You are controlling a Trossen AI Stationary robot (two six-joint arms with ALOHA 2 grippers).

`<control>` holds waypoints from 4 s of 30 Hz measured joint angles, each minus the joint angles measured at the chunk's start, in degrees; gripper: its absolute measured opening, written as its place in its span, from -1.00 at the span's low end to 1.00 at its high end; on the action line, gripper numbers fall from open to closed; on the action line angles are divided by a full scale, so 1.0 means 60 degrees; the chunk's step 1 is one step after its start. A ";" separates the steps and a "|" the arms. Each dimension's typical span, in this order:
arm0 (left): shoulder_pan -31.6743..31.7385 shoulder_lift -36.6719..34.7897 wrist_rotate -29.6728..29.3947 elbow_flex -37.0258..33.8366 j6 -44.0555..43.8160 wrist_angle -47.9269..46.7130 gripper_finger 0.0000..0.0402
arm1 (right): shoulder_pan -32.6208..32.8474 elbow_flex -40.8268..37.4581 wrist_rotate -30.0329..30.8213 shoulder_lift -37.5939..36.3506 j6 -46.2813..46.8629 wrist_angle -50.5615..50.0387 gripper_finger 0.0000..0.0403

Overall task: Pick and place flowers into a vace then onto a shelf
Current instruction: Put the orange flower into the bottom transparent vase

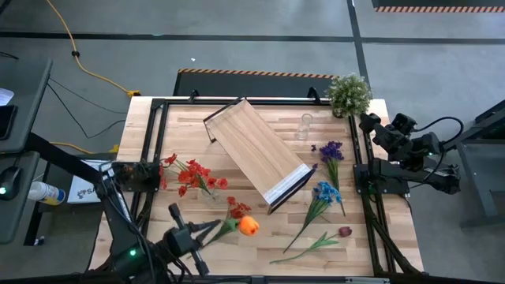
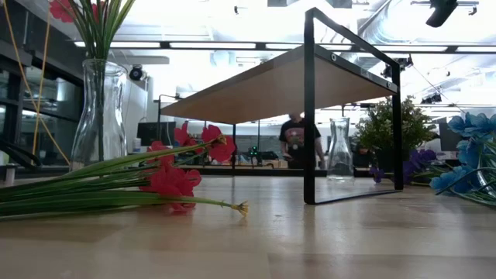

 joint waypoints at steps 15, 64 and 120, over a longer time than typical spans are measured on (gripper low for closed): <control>-0.0002 -0.2530 -0.0924 -0.3680 -0.1521 -0.0007 -0.90 | 0.0000 -0.0004 0.0401 0.0000 -0.0064 0.0000 0.71; 0.1066 -0.2717 -0.1627 -0.7276 -0.5234 0.1175 -0.90 | 0.0000 0.0000 0.1399 0.0076 -0.1012 -0.0579 0.71; 0.1062 -0.2717 -0.1613 -0.9420 -0.5301 0.2339 -0.90 | 0.0003 0.0000 0.0782 0.0076 -0.1322 -0.0787 0.71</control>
